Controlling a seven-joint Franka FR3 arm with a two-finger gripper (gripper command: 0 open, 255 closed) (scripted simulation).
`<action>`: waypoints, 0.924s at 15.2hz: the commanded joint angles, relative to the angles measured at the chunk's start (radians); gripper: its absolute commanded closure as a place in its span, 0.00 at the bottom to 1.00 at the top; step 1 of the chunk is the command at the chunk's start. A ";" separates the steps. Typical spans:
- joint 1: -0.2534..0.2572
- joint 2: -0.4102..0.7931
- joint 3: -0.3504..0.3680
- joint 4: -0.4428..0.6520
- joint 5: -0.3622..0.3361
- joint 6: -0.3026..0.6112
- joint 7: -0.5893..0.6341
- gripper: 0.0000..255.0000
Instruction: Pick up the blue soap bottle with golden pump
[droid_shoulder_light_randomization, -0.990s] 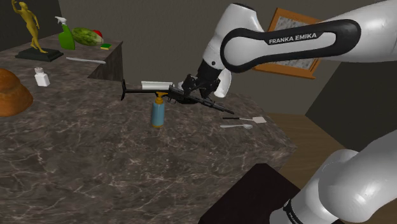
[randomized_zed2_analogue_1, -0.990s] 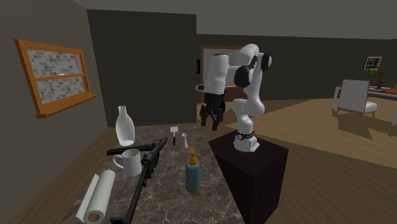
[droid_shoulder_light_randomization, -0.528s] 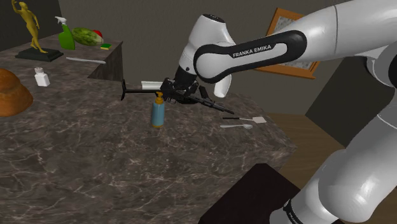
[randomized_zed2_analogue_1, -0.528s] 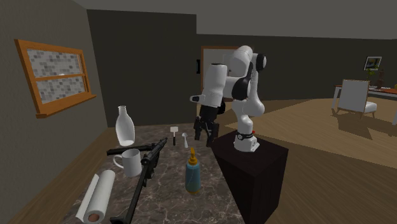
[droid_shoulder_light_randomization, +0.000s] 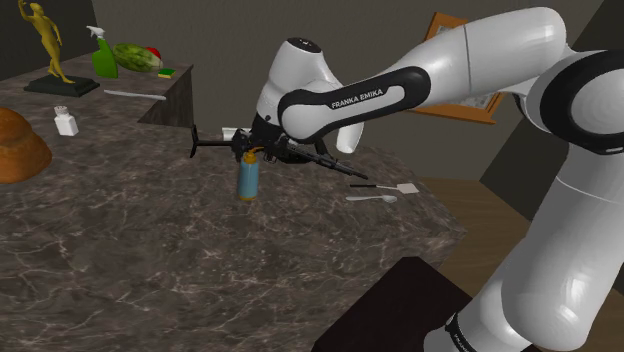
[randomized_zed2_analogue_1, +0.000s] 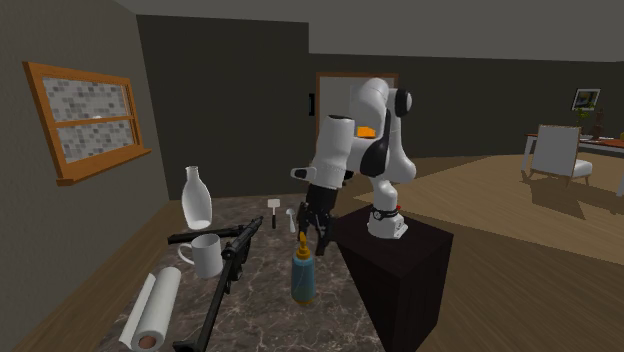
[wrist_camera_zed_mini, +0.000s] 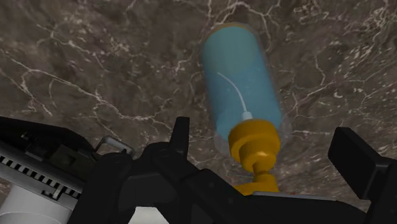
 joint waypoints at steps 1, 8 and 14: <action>0.003 0.015 -0.002 -0.009 -0.011 0.023 0.010 0.00; 0.005 0.036 -0.008 -0.031 -0.027 0.066 0.023 1.00; 0.005 0.036 -0.008 -0.031 -0.027 0.066 0.022 1.00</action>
